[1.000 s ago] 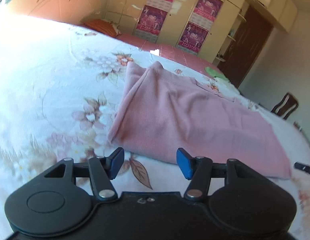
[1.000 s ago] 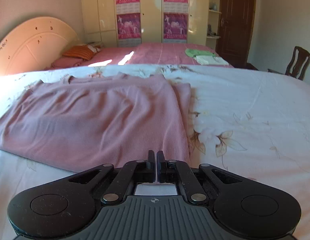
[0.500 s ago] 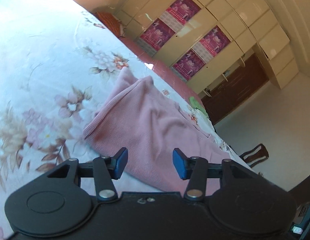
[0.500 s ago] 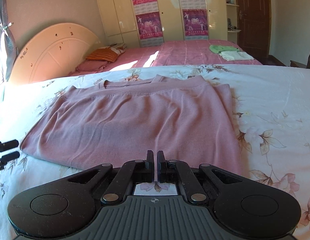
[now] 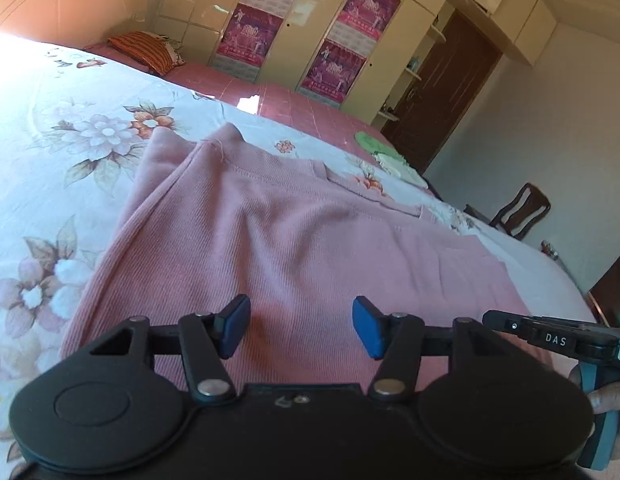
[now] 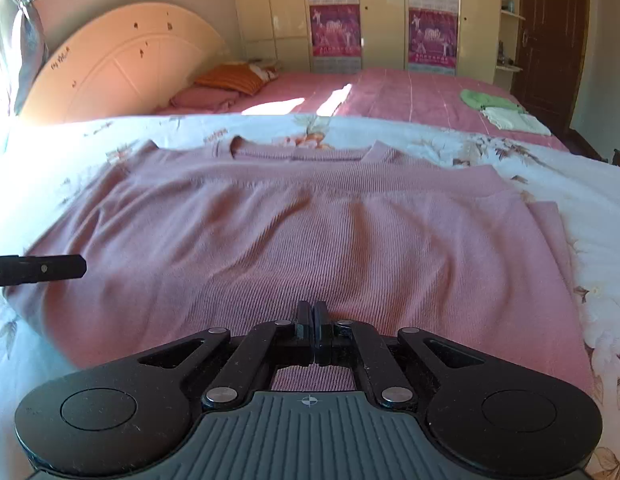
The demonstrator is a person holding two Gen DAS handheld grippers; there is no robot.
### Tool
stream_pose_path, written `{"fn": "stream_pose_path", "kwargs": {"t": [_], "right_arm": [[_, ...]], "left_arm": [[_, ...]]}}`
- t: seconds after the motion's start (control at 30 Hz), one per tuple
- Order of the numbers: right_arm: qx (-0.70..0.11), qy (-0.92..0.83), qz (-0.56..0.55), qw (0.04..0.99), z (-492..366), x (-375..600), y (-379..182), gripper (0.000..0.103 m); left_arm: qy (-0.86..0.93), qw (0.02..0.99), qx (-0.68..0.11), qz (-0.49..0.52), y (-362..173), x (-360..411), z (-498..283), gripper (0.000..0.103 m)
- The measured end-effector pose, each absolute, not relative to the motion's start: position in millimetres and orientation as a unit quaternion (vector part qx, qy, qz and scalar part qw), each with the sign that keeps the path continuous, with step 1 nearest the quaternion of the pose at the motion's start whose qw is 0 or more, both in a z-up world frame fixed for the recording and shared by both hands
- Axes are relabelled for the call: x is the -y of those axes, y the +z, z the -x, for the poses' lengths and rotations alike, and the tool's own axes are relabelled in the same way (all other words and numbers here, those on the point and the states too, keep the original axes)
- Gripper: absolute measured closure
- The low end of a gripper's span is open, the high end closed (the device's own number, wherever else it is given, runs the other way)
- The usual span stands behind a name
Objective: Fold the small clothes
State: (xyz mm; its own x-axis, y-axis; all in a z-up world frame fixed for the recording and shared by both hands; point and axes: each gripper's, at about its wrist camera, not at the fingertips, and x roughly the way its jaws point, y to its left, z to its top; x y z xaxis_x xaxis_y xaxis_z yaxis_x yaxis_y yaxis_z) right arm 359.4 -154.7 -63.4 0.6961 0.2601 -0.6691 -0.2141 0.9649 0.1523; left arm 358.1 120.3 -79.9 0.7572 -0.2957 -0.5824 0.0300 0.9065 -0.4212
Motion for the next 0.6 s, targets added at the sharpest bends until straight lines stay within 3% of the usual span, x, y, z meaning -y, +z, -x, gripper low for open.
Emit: {"fn": "stream_pose_path", "kwargs": {"t": [0.23,0.47,0.6], "right_arm": [[-0.357,0.149,-0.047,0.921,-333.6,160.3,-51.3,0.101],[-0.355,0.163,-0.083,0.917,-326.6,145.6,-45.2,0.101],[-0.352,0.17,-0.079,0.917,-335.4,133.6,-43.2,0.101]], "left_arm": [[0.004,0.856,-0.312,0.413,-111.8,-174.5,-278.4,0.048],[0.006,0.819,-0.275,0.504,-127.9,-187.1,-314.7,0.053],[0.011,0.803,-0.255,0.539,-139.7,-189.5,-336.8,0.069]]}}
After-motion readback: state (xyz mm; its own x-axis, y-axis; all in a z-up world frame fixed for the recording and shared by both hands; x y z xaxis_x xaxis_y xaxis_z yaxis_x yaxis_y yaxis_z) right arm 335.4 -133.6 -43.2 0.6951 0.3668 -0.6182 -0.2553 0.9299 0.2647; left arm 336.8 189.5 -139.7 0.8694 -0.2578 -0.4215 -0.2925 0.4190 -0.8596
